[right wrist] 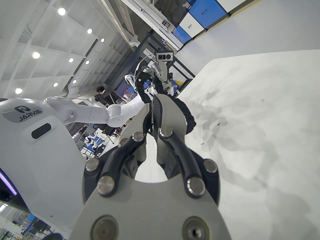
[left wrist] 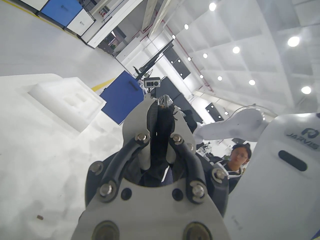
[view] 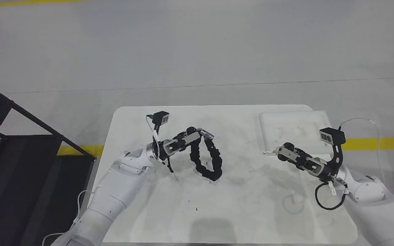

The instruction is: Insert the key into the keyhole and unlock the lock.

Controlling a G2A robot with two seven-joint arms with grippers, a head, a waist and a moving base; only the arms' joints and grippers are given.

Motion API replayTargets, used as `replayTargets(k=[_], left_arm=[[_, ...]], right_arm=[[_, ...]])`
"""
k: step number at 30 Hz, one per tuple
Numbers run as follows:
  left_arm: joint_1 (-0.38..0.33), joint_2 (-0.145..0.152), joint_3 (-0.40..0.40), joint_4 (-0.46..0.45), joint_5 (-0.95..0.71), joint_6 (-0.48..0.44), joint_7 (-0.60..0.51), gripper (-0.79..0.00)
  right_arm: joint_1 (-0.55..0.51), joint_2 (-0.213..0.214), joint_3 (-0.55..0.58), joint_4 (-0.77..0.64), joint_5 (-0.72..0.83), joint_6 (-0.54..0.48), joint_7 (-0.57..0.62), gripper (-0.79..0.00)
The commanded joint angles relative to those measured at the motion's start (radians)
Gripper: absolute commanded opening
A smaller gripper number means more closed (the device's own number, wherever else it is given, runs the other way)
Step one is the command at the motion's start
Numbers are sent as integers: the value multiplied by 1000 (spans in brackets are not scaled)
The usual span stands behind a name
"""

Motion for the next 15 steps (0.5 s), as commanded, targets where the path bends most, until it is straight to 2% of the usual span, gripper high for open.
replayTargets(k=[1,6,15], left_arm=[[1,11,31,5,-72,0,0,-785],[3,22,105,50,-238,0,0,-785],[-2,8,194,129,-392,0,0,-785]], right_arm=[[0,0,0,0,0,0,0,-785],[0,0,0,0,0,0,0,-785],[0,0,0,0,0,0,0,-785]])
